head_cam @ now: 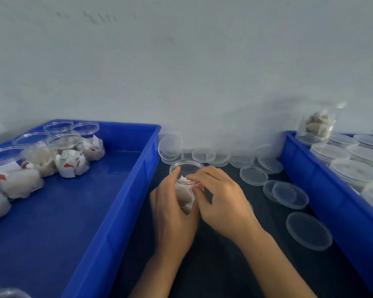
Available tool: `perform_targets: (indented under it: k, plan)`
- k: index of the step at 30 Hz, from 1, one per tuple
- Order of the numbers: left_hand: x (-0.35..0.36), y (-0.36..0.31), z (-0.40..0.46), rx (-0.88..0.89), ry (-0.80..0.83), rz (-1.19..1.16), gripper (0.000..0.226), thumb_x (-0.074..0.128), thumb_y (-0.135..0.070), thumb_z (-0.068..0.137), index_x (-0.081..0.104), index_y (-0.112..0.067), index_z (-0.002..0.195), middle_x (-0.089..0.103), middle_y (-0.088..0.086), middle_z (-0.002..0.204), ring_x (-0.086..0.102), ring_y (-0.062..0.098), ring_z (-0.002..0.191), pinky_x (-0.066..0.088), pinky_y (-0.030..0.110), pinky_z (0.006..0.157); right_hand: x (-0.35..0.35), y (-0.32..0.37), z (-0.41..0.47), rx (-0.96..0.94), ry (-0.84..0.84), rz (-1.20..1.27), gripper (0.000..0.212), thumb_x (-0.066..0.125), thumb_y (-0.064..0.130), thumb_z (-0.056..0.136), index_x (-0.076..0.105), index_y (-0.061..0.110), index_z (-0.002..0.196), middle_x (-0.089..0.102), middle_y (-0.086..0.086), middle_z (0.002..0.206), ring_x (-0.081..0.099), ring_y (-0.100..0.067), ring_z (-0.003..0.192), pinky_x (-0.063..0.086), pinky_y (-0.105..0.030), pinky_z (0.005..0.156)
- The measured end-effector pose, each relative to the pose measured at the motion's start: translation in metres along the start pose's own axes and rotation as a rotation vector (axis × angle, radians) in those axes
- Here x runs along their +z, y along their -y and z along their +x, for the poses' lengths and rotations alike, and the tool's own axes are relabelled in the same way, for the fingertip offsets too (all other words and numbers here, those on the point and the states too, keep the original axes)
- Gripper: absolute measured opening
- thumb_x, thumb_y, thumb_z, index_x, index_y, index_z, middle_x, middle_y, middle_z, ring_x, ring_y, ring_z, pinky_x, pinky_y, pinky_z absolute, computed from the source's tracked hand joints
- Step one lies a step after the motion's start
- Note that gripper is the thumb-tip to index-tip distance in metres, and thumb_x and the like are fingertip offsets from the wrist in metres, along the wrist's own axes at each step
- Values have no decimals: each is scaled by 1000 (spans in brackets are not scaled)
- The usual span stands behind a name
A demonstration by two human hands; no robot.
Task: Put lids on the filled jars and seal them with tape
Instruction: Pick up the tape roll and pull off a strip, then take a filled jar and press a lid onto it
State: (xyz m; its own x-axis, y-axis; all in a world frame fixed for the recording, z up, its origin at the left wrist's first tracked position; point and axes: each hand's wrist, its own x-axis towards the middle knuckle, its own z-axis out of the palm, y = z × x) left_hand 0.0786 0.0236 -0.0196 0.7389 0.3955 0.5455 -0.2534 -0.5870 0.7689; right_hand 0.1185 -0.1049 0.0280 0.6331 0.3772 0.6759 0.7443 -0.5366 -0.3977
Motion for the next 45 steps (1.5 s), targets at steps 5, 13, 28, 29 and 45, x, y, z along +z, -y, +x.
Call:
perform_targets:
  k: [5,13,28,29,45]
  plan:
    - [4,4,1,-59,-30,-16,101,90,-39,80,29,-31,160,53,-21,138,47,-4,119,35,3,93,-4,-42,-1,231,-208,21,34,56,15,105,68,20,136,67,11,123,60,-12,116,52,-31,95]
    - [3,2,-1,-121,61,-65,93,84,-45,87,21,-47,155,54,-16,149,62,10,124,50,26,89,-9,-106,3,715,67,-399,15,53,15,102,67,10,107,70,-11,103,63,-30,95,49,-38,73]
    - [5,8,-2,-130,53,-67,92,87,-49,83,24,-53,150,60,-16,138,64,7,116,55,26,87,-11,-86,24,470,-72,-241,50,48,11,106,43,17,156,48,-11,134,56,-28,113,49,-41,93]
    - [5,8,-2,-128,49,-64,93,88,-49,82,24,-54,150,60,-16,137,64,6,116,54,25,87,-16,-78,31,465,-120,-154,49,43,14,109,41,22,157,46,-7,133,59,-23,105,50,-38,90]
    - [6,8,-4,-93,87,-59,95,86,-60,79,26,-60,152,55,-28,129,62,0,117,60,34,94,-48,-9,66,595,-123,809,13,74,18,99,81,21,110,73,-9,76,76,-25,75,64,-47,89]
